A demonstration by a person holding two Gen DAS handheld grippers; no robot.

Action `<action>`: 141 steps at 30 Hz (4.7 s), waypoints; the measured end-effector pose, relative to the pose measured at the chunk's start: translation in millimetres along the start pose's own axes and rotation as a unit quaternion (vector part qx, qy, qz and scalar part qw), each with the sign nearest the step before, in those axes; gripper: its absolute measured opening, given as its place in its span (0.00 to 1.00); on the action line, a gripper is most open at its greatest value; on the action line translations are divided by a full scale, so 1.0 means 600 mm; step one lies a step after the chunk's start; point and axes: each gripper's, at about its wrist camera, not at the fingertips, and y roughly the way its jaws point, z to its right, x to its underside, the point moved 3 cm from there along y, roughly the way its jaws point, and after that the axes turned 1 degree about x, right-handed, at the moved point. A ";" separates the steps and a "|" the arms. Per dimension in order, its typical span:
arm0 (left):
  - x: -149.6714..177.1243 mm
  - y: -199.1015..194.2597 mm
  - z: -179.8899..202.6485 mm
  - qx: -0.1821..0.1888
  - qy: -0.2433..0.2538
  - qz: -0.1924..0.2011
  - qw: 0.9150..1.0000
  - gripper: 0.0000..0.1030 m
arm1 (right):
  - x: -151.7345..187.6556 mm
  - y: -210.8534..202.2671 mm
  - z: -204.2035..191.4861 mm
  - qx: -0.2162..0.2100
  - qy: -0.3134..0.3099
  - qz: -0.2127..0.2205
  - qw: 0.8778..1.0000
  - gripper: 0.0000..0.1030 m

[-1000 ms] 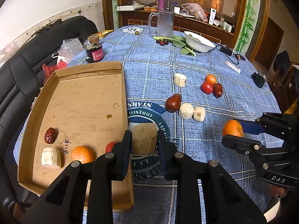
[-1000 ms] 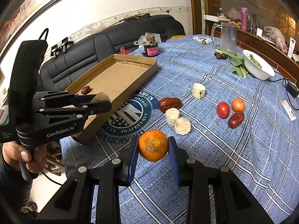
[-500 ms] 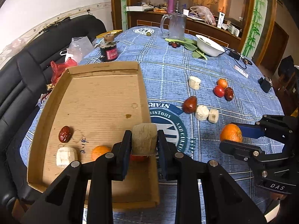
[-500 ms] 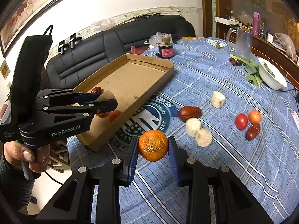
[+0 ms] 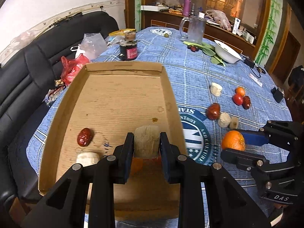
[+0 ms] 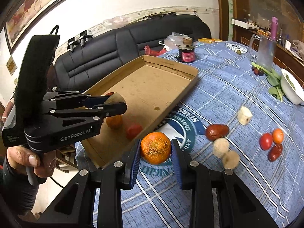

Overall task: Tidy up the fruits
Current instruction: 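Carry the beige block and the mandarin over the cardboard tray with both tools, then open the left tool to drop the block while the right tool releases the mandarin, then withdraw both tools from the tray back toward the remaining fruits, then grasp a dark red date with the left tool while the right tool grasps a large date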

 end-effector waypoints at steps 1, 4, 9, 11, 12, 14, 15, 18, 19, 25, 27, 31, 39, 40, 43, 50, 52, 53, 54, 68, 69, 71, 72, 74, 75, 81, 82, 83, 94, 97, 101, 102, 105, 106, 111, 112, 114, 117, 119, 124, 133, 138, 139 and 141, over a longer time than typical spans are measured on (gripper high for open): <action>-0.002 0.002 -0.008 -0.001 -0.005 0.000 1.000 0.23 | -0.002 0.003 -0.002 -0.001 -0.002 -0.001 1.000 0.30; -0.006 0.003 -0.024 -0.004 -0.015 0.001 1.000 0.23 | -0.010 0.014 -0.012 -0.006 -0.008 -0.003 1.000 0.30; -0.014 0.003 -0.051 -0.011 -0.029 0.004 1.000 0.23 | -0.024 0.029 -0.023 -0.014 -0.013 -0.004 1.000 0.30; -0.018 0.005 -0.062 -0.014 -0.033 0.004 0.999 0.23 | -0.031 0.034 -0.025 -0.017 -0.014 -0.004 1.000 0.30; -0.021 0.007 -0.067 -0.015 -0.036 0.004 0.999 0.23 | -0.035 0.038 -0.026 -0.020 -0.013 -0.004 1.000 0.30; -0.024 0.010 -0.077 -0.015 -0.042 0.003 0.999 0.23 | -0.046 0.047 -0.027 -0.026 -0.011 -0.002 1.000 0.30; -0.028 0.012 -0.085 -0.015 -0.046 0.002 0.999 0.23 | -0.051 0.051 -0.028 -0.026 -0.010 -0.002 1.000 0.30; -0.043 0.024 -0.109 -0.016 -0.061 -0.001 0.998 0.23 | -0.069 0.069 -0.029 -0.026 -0.010 -0.001 1.000 0.30; -0.048 0.028 -0.116 -0.016 -0.065 -0.003 0.998 0.23 | -0.074 0.076 -0.029 -0.027 -0.009 -0.002 1.000 0.30; -0.070 0.065 -0.142 -0.022 -0.079 -0.024 0.996 0.23 | -0.096 0.128 -0.037 -0.041 -0.010 -0.022 0.999 0.30; -0.073 0.074 -0.142 -0.025 -0.078 -0.030 0.996 0.23 | -0.097 0.145 -0.047 -0.044 -0.020 -0.031 0.998 0.30; -0.072 0.093 -0.130 -0.024 -0.064 -0.045 0.997 0.23 | -0.094 0.171 -0.058 -0.046 -0.032 -0.044 0.997 0.30; -0.069 0.121 -0.117 -0.028 -0.046 -0.073 0.996 0.24 | -0.091 0.198 -0.055 -0.041 -0.040 -0.062 0.996 0.30; -0.068 0.124 -0.117 -0.030 -0.045 -0.079 0.995 0.24 | -0.089 0.200 -0.054 -0.040 -0.041 -0.064 0.996 0.30; -0.064 0.137 -0.114 -0.027 -0.042 -0.102 0.994 0.24 | -0.085 0.208 -0.052 -0.038 -0.045 -0.070 0.996 0.30; -0.063 0.135 -0.112 -0.043 -0.039 -0.110 0.992 0.46 | -0.084 0.196 -0.052 -0.037 -0.043 -0.063 0.996 0.43; -0.063 0.126 -0.118 -0.046 -0.049 -0.103 0.992 0.61 | -0.084 0.185 -0.052 -0.035 -0.042 -0.057 0.997 0.50; -0.064 0.122 -0.120 -0.049 -0.051 -0.099 0.993 0.61 | -0.084 0.178 -0.053 -0.035 -0.043 -0.054 0.997 0.50; -0.063 0.114 -0.122 -0.053 -0.053 -0.094 0.993 0.61 | -0.083 0.169 -0.054 -0.034 -0.043 -0.051 0.997 0.50; -0.048 0.015 -0.068 -0.056 -0.056 -0.006 0.997 0.60 | -0.026 0.044 -0.018 -0.016 -0.007 -0.008 1.000 0.50; -0.046 0.012 -0.058 -0.057 -0.050 -0.003 0.997 0.61 | -0.020 0.035 -0.012 -0.014 -0.003 -0.007 1.000 0.50; -0.043 0.008 -0.042 -0.058 -0.040 0.000 0.998 0.60 | -0.007 0.019 -0.001 -0.006 0.004 -0.003 1.000 0.50; -0.041 0.006 -0.033 -0.055 -0.036 0.001 0.998 0.60 | 0.000 0.009 0.006 -0.001 0.008 -0.001 1.000 0.50; -0.037 0.003 -0.016 -0.047 -0.033 0.002 0.998 0.60 | 0.011 -0.009 0.017 0.004 0.016 0.003 1.000 0.50; -0.036 0.001 -0.010 -0.045 -0.033 0.002 0.998 0.60 | 0.015 -0.013 0.021 0.006 0.019 0.005 1.000 0.50; -0.021 -0.007 0.042 -0.029 -0.026 0.006 0.999 0.60 | 0.052 -0.050 0.063 0.034 0.046 0.011 0.998 0.54; -0.017 -0.007 0.053 -0.024 -0.022 0.005 0.999 0.60 | 0.056 -0.053 0.072 0.039 0.052 0.012 0.998 0.54; -0.015 -0.006 0.062 -0.019 -0.020 0.003 1.000 0.60 | 0.060 -0.056 0.078 0.042 0.055 0.013 0.997 0.54; 0.007 -0.001 0.146 0.024 0.013 -0.019 0.999 0.60 | 0.114 -0.101 0.153 0.075 0.107 0.017 0.991 0.54; 0.011 0.002 0.158 0.032 0.014 -0.025 0.999 0.60 | 0.126 -0.110 0.168 0.082 0.116 0.017 0.990 0.54; 0.015 0.006 0.168 0.040 0.015 -0.031 0.999 0.60 | 0.140 -0.119 0.181 0.088 0.126 0.018 0.988 0.54; 0.016 0.008 0.172 0.041 0.016 -0.034 0.998 0.60 | 0.143 -0.121 0.184 0.090 0.130 0.019 0.987 0.54; 0.016 0.011 0.181 0.044 0.019 -0.036 0.998 0.60 | 0.154 -0.126 0.197 0.093 0.140 0.020 0.986 0.54; 0.015 0.012 0.184 0.046 0.020 -0.037 0.998 0.60 | 0.156 -0.127 0.201 0.094 0.143 0.021 0.985 0.54; 0.005 0.021 0.196 0.051 0.031 -0.038 0.997 0.60 | 0.160 -0.128 0.221 0.107 0.153 0.023 0.982 0.54; -0.001 0.025 0.197 0.050 0.033 -0.038 0.997 0.60 | 0.160 -0.127 0.225 0.110 0.152 0.023 0.982 0.54; -0.011 0.032 0.198 0.056 0.033 -0.040 0.997 0.60 | 0.157 -0.124 0.234 0.111 0.156 0.024 0.981 0.54; -0.026 0.048 0.200 0.065 0.032 -0.047 0.996 0.60 | 0.154 -0.117 0.247 0.113 0.160 0.025 0.980 0.54; -0.037 0.063 0.199 0.071 0.027 -0.057 0.995 0.60 | 0.150 -0.112 0.257 0.117 0.165 0.024 0.979 0.54; -0.073 0.096 0.209 0.085 0.020 -0.068 0.994 0.60 | 0.133 -0.103 0.286 0.124 0.176 0.028 0.976 0.54; -0.100 0.171 0.235 0.058 0.051 -0.098 0.992 0.60 | 0.092 -0.051 0.344 0.144 0.197 0.019 0.970 0.54; -0.093 0.205 0.233 0.061 0.053 -0.123 0.989 0.60 | 0.082 -0.016 0.371 0.162 0.206 0.003 0.965 0.51; -0.091 0.208 0.233 0.060 0.057 -0.121 0.989 0.60 | 0.082 -0.010 0.374 0.163 0.206 -0.001 0.965 0.48; -0.088 0.208 0.237 0.053 0.071 -0.116 0.989 0.60 | 0.085 -0.003 0.380 0.160 0.212 0.001 0.964 0.38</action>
